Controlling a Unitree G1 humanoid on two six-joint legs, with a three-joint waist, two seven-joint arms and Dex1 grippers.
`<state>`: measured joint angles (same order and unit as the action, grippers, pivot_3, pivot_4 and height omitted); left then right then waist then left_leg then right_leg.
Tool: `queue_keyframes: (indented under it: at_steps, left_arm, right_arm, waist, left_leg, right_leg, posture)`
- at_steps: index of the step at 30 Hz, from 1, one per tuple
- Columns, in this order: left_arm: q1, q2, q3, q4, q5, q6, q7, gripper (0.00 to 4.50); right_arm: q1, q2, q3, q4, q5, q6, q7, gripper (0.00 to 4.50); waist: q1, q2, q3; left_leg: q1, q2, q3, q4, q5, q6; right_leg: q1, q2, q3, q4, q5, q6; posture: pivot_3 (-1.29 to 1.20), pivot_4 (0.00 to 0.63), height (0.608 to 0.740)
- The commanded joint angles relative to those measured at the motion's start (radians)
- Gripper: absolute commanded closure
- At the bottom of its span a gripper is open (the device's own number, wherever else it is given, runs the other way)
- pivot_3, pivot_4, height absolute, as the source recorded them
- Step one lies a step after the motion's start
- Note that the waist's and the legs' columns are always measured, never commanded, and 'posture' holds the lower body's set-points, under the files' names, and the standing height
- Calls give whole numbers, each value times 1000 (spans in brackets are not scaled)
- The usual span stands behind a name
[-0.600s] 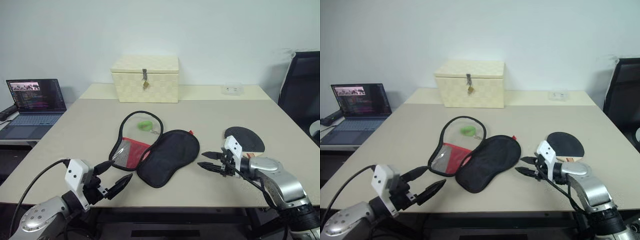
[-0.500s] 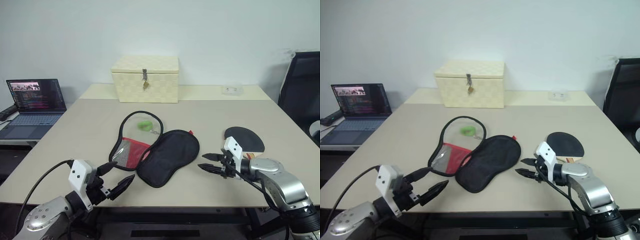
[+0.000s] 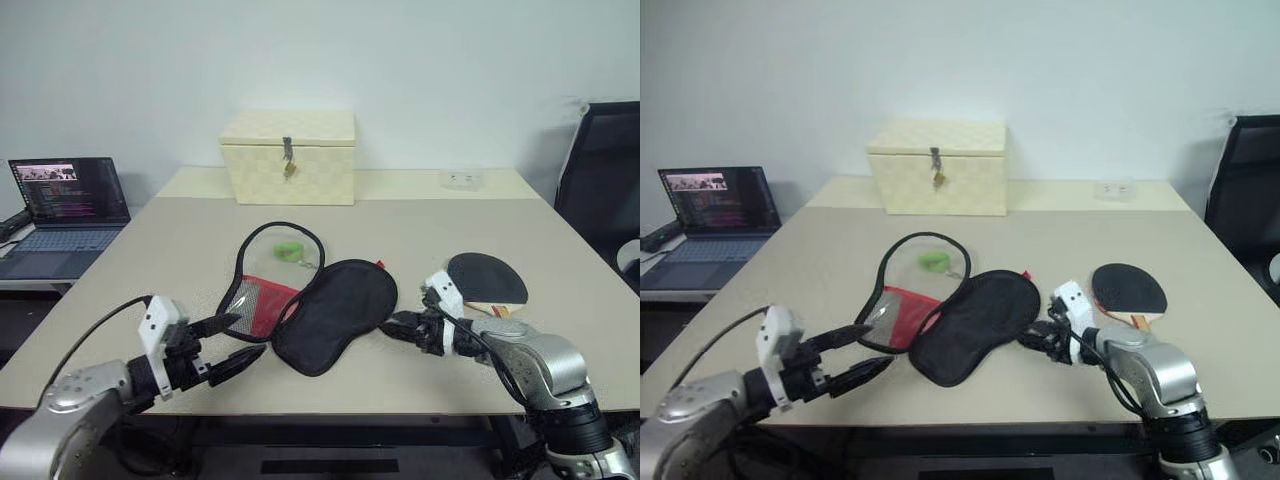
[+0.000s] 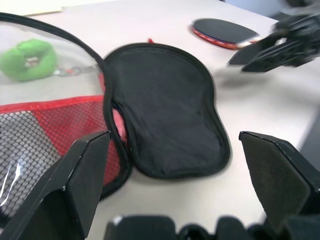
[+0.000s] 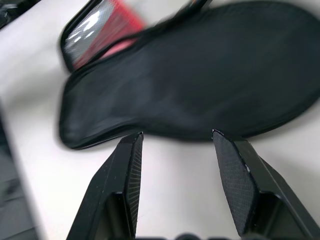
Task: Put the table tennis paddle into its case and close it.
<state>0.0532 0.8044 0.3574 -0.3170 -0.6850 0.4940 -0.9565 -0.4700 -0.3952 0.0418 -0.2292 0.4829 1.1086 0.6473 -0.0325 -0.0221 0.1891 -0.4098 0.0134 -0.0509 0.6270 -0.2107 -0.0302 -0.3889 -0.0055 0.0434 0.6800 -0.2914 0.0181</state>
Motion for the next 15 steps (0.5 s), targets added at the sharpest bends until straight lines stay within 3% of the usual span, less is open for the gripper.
queue_keyframes:
  at_steps: [1,2,5,10,15]
  left_arm:
    - [-16,41,34,38,-1,-15,-59,0]
    - [-23,47,37,51,-1,-17,-66,0]
    - [-52,54,15,82,19,-29,-83,0]
    - [-102,49,-17,90,38,-25,-88,0]
    - [-98,62,-12,92,47,-26,-105,0]
  right_arm:
    - [-5,4,34,-92,48,44,0,2147]
    - [1,5,45,-110,52,50,-2,2147]
    - [15,2,58,-118,47,41,-11,1597]
    - [13,55,69,-87,35,92,-92,32]
    - [-8,137,87,9,-3,105,-174,32]
  waist:
    - [1,0,0]
    - [1,0,0]
    - [1,0,0]
    - [0,0,0]
    - [-6,0,0]
  left_leg:
    - [0,0,0,0,0,0]
    - [0,0,0,0,0,0]
    - [-1,0,-1,0,0,0]
    - [-1,0,0,0,0,0]
    - [0,1,-1,-1,0,0]
  right_leg:
    - [0,0,0,0,0,0]
    - [0,0,0,0,0,0]
    - [0,-1,0,0,-2,3]
    - [0,-1,0,0,-3,3]
    - [-1,-1,0,0,0,-1]
  posture:
    - [0,150,740]
    - [0,150,740]
    - [0,150,740]
    - [0,150,740]
    - [0,150,740]
